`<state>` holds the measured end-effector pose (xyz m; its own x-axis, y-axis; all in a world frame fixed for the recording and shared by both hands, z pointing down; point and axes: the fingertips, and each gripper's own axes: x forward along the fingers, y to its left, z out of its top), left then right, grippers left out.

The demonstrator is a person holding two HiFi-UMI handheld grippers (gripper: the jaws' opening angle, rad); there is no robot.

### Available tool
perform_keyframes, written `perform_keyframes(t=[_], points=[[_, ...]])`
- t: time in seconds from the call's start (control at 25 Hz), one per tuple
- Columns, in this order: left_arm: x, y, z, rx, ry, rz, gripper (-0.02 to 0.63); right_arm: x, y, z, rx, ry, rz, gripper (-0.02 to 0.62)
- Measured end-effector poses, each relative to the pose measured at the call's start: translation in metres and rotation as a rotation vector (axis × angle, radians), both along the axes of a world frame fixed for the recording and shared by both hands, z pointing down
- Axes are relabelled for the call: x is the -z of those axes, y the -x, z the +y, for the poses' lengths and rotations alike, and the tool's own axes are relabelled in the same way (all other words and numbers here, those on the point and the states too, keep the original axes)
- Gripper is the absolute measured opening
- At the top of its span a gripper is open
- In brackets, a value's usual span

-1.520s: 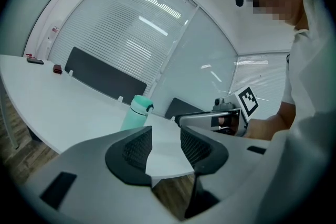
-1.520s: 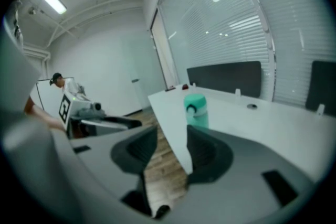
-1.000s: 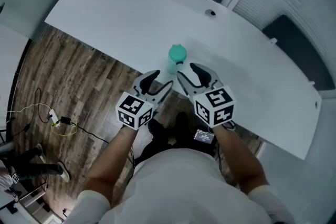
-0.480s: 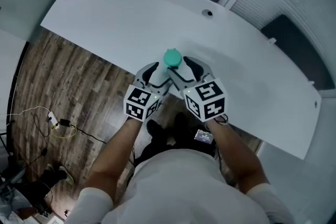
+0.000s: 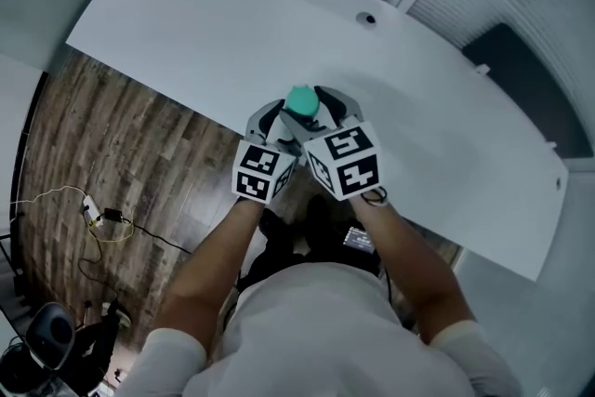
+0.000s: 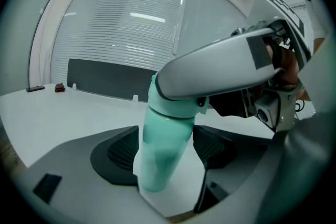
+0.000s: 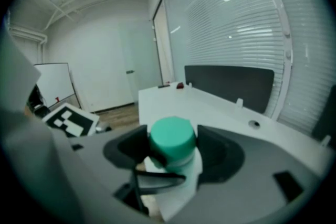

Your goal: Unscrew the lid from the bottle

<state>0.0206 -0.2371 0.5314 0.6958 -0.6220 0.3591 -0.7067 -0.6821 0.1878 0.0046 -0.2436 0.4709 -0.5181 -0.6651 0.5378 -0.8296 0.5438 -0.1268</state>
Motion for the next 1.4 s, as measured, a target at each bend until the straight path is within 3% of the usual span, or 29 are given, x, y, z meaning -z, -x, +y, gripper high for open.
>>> perform_keyframes(t=[0.32, 0.6, 0.92, 1.04, 1.16, 1.4], points=[[-0.004, -0.004, -0.007, -0.008, -0.016, -0.021, 0.324, -0.006, 0.001, -0.002, -0.029, -0.002, 0.023, 0.293], [-0.002, -0.007, 0.0, -0.179, -0.021, -0.032, 0.316, -0.005, 0.002, 0.002, 0.079, 0.001, 0.05, 0.293], [-0.003, -0.011, 0.01, -0.397, -0.022, -0.034, 0.314, -0.008, 0.003, 0.012, 0.331, 0.071, 0.092, 0.293], [-0.003, -0.011, 0.012, -0.452, -0.014, -0.051, 0.316, -0.007, 0.003, 0.012, 0.342, 0.078, 0.078, 0.293], [0.0, -0.009, 0.008, -0.389, -0.056, -0.098, 0.318, -0.008, 0.001, 0.009, 0.278, 0.067, 0.079, 0.293], [-0.006, -0.006, 0.003, -0.141, -0.097, -0.125, 0.318, -0.009, -0.007, 0.002, 0.081, 0.039, 0.058, 0.293]])
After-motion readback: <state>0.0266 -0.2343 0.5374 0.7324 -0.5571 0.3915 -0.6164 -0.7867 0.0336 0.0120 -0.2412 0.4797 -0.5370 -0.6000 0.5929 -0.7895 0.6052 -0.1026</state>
